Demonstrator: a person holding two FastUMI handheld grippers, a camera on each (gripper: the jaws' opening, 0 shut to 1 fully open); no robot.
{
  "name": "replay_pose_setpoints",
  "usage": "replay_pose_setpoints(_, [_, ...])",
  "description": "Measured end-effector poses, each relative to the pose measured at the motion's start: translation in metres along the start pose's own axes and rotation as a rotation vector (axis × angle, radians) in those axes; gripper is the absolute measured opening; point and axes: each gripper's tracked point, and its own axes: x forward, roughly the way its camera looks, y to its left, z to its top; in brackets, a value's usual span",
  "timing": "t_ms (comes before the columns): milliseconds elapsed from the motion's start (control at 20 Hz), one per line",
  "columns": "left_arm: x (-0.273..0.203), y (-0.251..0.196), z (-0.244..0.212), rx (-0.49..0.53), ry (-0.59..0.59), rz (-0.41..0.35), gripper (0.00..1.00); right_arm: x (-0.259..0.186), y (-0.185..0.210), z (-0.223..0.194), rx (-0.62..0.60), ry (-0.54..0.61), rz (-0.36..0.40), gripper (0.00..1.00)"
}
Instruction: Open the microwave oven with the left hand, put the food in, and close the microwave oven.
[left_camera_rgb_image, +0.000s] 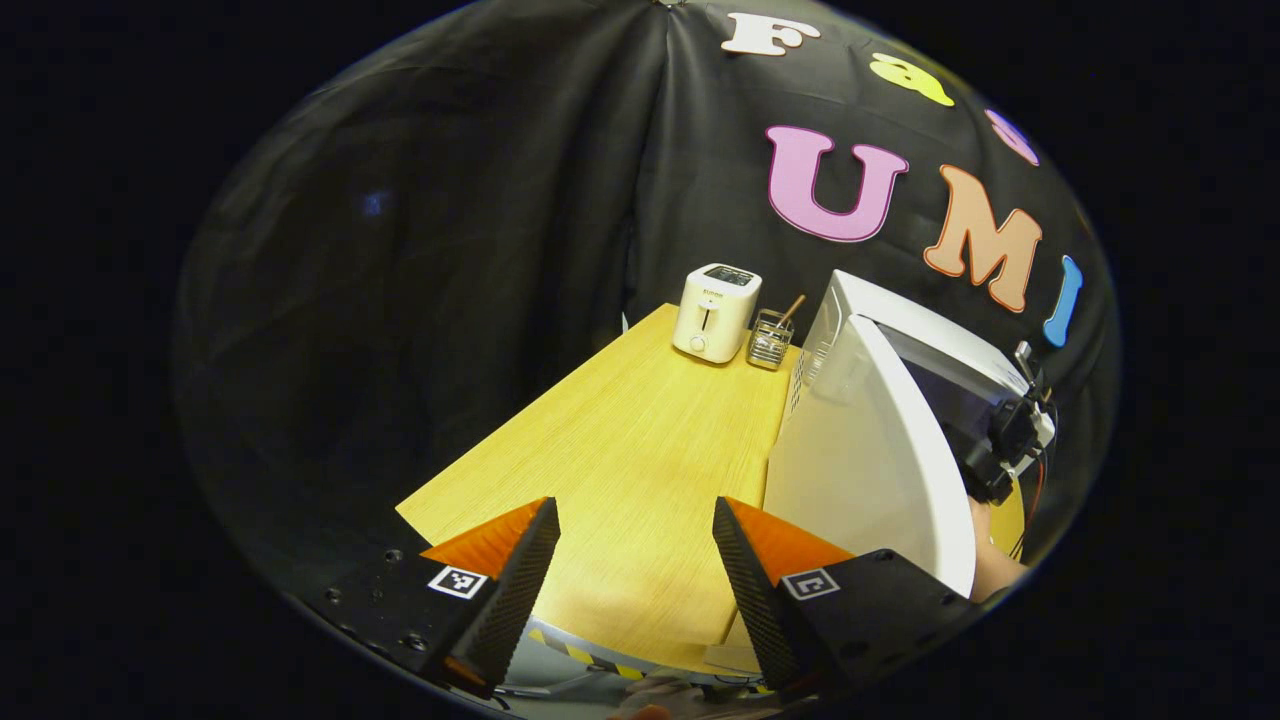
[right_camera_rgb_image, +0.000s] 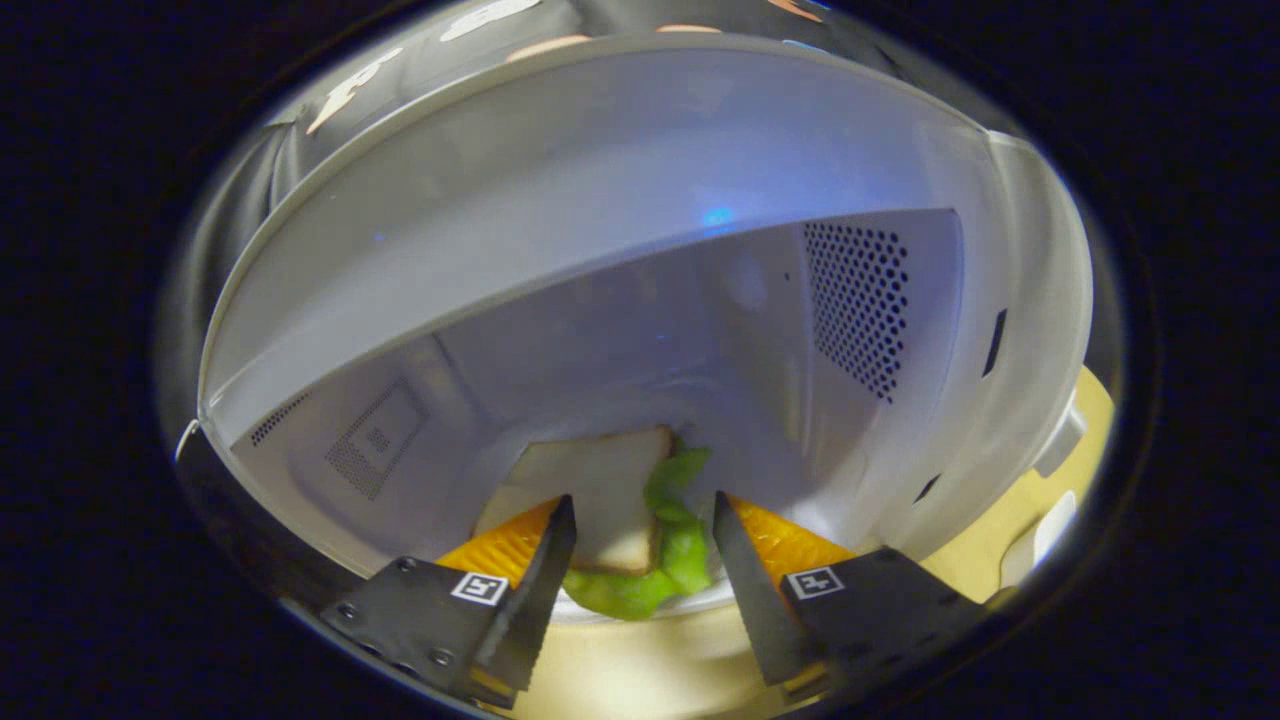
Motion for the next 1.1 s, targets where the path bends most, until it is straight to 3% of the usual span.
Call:
replay_pose_setpoints(50, [0.0,0.0,-0.001,0.002,0.001,0.0,0.91,-0.003,-0.001,0.01,-0.017,-0.031,0.004,0.83])
replay_pose_setpoints(150, [-0.001,0.001,-0.001,0.005,0.003,-0.003,0.91,-0.014,-0.002,0.021,-0.047,-0.063,0.013,1.0])
replay_pose_setpoints(350, [-0.002,-0.002,-0.007,0.013,0.012,-0.018,0.91,-0.047,-0.001,0.026,-0.11,-0.084,0.043,0.99])
replay_pose_setpoints(400, [-0.003,-0.003,-0.006,0.017,0.008,-0.021,0.96,-0.056,-0.001,0.029,-0.13,-0.094,0.05,0.99])
replay_pose_setpoints(450, [-0.003,-0.005,-0.006,0.022,0.008,-0.026,0.91,-0.067,0.003,0.033,-0.143,-0.105,0.067,0.99])
replay_pose_setpoints(800, [-0.001,-0.017,0.001,0.083,-0.011,-0.079,0.92,-0.145,0.006,0.047,-0.171,-0.106,0.137,0.99])
replay_pose_setpoints(950, [-0.002,-0.025,0.0,0.096,-0.011,-0.111,0.82,-0.181,-0.002,0.055,-0.18,-0.105,0.146,0.99])
replay_pose_setpoints(1100, [-0.004,-0.031,-0.005,0.109,-0.004,-0.14,0.63,-0.212,-0.017,0.064,-0.161,-0.104,0.125,0.99])
